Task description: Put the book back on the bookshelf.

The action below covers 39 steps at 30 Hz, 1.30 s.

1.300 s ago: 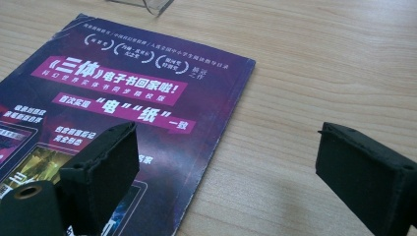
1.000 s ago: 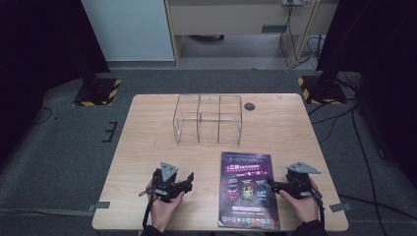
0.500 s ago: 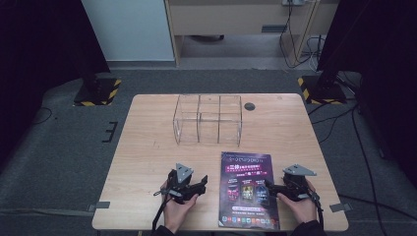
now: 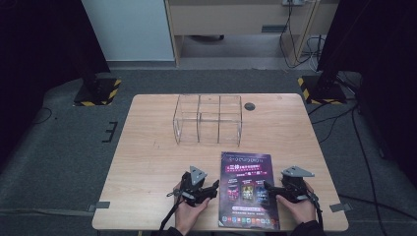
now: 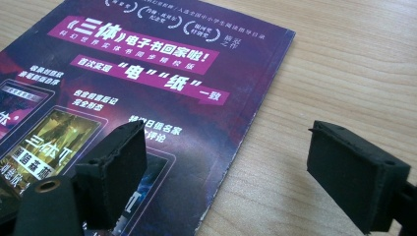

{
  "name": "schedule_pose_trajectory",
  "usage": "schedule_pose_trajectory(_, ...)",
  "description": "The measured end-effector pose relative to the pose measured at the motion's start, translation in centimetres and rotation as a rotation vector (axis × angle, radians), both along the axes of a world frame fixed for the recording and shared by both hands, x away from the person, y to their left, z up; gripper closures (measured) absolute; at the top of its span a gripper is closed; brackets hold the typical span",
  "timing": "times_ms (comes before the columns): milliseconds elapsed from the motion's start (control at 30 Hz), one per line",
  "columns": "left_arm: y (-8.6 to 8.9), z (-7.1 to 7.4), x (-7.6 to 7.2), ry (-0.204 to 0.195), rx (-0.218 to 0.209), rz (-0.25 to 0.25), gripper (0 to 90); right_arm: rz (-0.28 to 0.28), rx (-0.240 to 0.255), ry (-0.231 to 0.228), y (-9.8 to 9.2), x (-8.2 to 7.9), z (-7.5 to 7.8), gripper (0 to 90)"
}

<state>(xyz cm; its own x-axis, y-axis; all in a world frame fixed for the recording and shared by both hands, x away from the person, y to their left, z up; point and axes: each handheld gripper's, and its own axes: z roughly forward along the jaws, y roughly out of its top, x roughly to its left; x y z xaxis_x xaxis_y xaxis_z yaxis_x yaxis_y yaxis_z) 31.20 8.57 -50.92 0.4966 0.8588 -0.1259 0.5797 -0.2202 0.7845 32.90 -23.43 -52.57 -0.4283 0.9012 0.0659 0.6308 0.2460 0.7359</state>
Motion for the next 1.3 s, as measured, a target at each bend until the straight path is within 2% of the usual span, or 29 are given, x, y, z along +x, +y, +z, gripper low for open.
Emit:
schedule_pose_trajectory(333,-1.9,-1.1,0.1,0.043,-0.002,-0.026,39.1,0.009,-0.001,0.010,0.3,-0.2,-0.2,17.0)
schedule_pose_trajectory(800,-3.4,-2.1,0.5,0.074,0.001,-0.030,40.0,0.041,0.013,0.028,0.7,-0.2,-0.4,24.4)
schedule_pose_trajectory(967,-3.7,-2.2,0.6,0.085,-0.023,-0.025,40.6,0.043,0.034,0.039,0.7,-0.2,-0.5,27.9)
schedule_pose_trajectory(1167,-3.9,-2.3,0.6,0.091,-0.057,-0.018,40.9,0.056,0.042,0.028,0.9,-0.1,-0.6,29.6)
schedule_pose_trajectory(1300,-4.1,-2.3,0.6,0.084,-0.057,-0.017,40.9,0.052,0.047,0.029,1.2,-0.1,-0.6,30.9)
